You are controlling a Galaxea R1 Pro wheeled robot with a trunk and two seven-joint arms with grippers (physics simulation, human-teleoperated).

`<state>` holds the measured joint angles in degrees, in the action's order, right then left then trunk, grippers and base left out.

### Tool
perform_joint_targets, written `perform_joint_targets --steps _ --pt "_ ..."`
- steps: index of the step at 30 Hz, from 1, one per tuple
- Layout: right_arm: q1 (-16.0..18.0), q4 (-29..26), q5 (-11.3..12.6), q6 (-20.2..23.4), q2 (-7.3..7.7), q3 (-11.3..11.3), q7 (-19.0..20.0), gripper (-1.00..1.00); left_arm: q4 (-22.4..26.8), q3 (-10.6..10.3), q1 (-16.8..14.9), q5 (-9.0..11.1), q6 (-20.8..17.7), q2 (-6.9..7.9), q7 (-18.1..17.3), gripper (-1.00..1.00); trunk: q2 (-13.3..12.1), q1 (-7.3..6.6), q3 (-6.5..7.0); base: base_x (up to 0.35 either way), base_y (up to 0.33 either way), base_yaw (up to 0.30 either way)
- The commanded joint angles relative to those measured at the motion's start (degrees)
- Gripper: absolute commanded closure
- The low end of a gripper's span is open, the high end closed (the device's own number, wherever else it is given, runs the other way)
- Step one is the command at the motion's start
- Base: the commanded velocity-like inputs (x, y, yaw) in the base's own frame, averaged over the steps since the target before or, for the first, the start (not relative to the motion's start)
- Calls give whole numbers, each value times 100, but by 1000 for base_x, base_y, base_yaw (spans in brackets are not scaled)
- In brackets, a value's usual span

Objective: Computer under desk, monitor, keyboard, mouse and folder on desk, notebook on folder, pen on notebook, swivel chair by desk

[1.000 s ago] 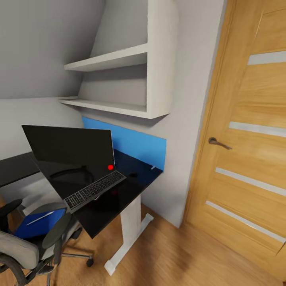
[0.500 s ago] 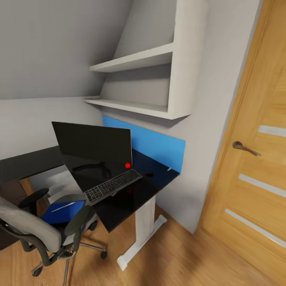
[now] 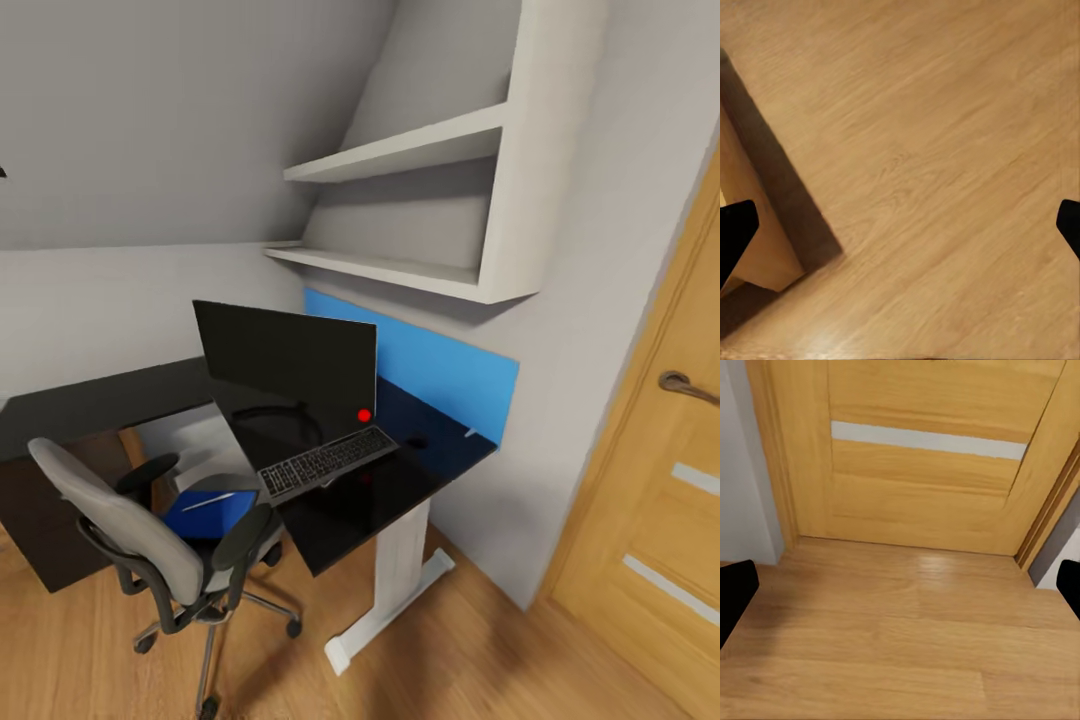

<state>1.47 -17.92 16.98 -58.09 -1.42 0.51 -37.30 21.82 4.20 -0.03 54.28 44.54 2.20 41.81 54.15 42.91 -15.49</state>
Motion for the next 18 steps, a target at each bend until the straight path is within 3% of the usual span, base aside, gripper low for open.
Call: perform_joint_targets --steps 1,8,16,18 --pt "2 -9 -18 2 -1 3 -36 -100 19 19 -1 210 13 14 1 -100 5 1 -7 0 0 288" --pt "2 -6 27 16 13 2 220 -100 37 50 1 514 11 38 -5 -100 5 1 -7 0 0 288" --pt "2 34 72 31 11 11 429 -100 38 55 -2 570 12 35 -8 -100 5 1 -7 0 0 288" --pt "2 76 308 33 6 39 442 -100 36 55 -1 573 15 35 -12 -100 5 1 -7 0 0 288"
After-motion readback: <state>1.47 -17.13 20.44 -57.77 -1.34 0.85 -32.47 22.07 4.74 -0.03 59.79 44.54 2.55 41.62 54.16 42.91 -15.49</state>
